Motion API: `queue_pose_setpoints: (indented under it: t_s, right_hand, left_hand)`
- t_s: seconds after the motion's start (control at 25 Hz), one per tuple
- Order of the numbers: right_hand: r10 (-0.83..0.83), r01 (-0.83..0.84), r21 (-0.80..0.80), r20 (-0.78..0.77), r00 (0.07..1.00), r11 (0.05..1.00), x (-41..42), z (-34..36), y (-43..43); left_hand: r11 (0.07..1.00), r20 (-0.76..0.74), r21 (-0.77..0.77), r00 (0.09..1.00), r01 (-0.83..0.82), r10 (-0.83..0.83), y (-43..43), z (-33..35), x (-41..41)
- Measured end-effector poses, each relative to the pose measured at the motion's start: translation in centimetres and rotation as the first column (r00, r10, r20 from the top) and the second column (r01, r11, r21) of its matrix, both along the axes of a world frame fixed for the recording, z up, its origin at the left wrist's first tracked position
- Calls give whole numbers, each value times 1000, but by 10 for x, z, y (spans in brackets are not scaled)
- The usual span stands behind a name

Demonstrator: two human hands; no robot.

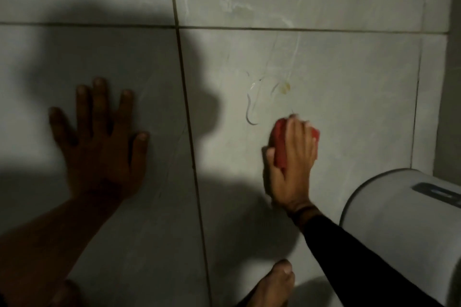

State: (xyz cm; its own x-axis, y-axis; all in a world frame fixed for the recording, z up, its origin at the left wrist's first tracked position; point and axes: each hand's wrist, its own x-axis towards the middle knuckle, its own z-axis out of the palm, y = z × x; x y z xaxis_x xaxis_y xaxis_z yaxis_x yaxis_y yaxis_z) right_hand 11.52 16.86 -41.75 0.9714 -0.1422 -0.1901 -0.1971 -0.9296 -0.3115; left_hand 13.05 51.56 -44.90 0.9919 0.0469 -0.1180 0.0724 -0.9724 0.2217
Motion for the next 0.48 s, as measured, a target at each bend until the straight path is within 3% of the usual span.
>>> queue_pose_setpoints:
  t_s: [0.08, 0.12, 0.16, 0.24, 0.28, 0.32, 0.44, 0.48]
  right_hand:
    - [-268, 271, -23, 105, 958, 962, 71, -11, 3]
    - [-261, 266, -17, 136, 956, 964, 99, -14, 19]
    - [-153, 160, -36, 138, 979, 987, 107, -12, 34]
    - [205, -203, -45, 63, 977, 978, 65, -12, 36]
    - [313, -313, -22, -6, 950, 950, 39, -4, 23]
    - [311, -311, -14, -4, 951, 950, 30, 3, 7]
    - [-132, 135, -47, 73, 989, 990, 92, -9, 22]
    - [-175, 182, -46, 122, 977, 982, 111, -11, 51]
  left_hand:
    - [1000, 8, 3, 1000, 7, -7, -5, -1, 0]
    - [1000, 3, 21, 1000, 18, -18, -4, -3, 1]
    - [999, -5, 25, 1000, 22, -22, -1, -4, 3]
    - [1000, -15, 5, 1000, 18, -18, 2, 0, 4]
    - [1000, -14, 14, 1000, 14, -13, 0, 2, 1]
    - [1000, -8, 19, 1000, 0, 1, -3, 5, -1]
    - [1000, -15, 26, 1000, 5, -4, -9, 2, -3]
    - [999, -5, 40, 1000, 19, -19, -5, 0, -2]
